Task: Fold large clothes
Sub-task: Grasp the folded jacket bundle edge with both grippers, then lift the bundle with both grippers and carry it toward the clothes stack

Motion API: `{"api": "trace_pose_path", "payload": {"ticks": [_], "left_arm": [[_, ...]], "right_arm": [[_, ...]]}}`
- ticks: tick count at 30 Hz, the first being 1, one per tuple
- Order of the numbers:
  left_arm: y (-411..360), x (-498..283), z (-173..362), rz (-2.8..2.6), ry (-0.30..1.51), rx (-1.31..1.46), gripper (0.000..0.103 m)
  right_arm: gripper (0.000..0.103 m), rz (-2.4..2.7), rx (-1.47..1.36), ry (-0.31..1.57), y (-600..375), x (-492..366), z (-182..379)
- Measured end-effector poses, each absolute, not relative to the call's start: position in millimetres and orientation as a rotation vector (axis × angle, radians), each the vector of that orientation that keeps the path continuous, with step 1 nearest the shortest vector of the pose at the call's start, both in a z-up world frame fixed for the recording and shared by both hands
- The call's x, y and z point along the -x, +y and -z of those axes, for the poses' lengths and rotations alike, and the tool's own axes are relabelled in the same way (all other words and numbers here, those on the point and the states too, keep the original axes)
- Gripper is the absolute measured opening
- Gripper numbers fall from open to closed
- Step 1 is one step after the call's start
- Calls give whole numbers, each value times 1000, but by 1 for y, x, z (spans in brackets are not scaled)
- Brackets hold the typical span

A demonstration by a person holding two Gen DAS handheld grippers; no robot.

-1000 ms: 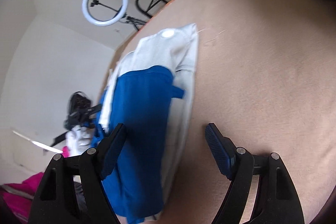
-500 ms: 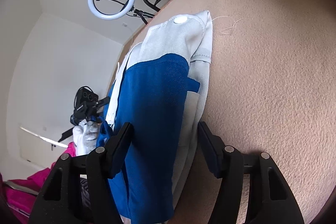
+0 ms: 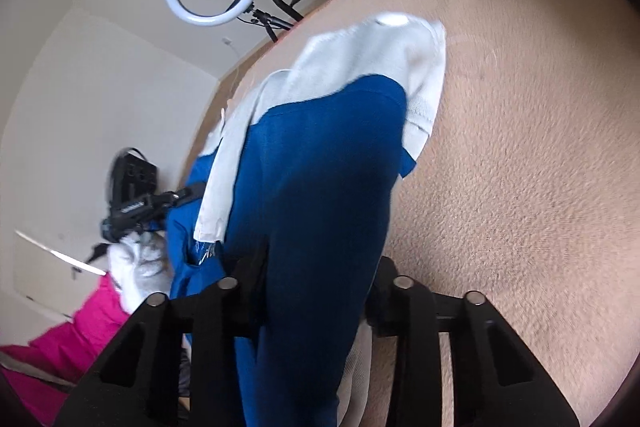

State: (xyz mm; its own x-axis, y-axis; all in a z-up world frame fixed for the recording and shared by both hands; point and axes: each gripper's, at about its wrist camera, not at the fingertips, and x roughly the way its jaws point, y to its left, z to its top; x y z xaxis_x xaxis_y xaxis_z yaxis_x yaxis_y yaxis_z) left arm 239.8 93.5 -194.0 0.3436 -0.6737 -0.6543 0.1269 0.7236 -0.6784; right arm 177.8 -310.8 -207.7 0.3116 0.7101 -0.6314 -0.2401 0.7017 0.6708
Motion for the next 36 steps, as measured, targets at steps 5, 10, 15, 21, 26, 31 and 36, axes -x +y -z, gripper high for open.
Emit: {"api": "trace_pose_path", "payload": {"ticks": [5,10,15,21,26,31,36], "left_arm": [[85,-228,172,567,1057,537,23],[77,-218,153,597,1034,540,22],[46,-209,132,661,1016,518,22],[-1,-202,106,747,986,495,21],[-50,-204,90,823,964,469,21],[-99,-211,77,893,945,450,21],[-154,-221,53,966,909,419,21]], "right_arm": [[27,-622,-356,1041,-300,-162,179],[26,-621,-291,1009,-299,-146,157],[25,-591,-265,984,-315,-128,138],[24,-543,-263,933,-356,-104,109],[24,-484,-242,890,-393,-92,82],[24,-420,-249,848,-439,-79,61],[24,-362,-230,792,-482,-67,32]]}}
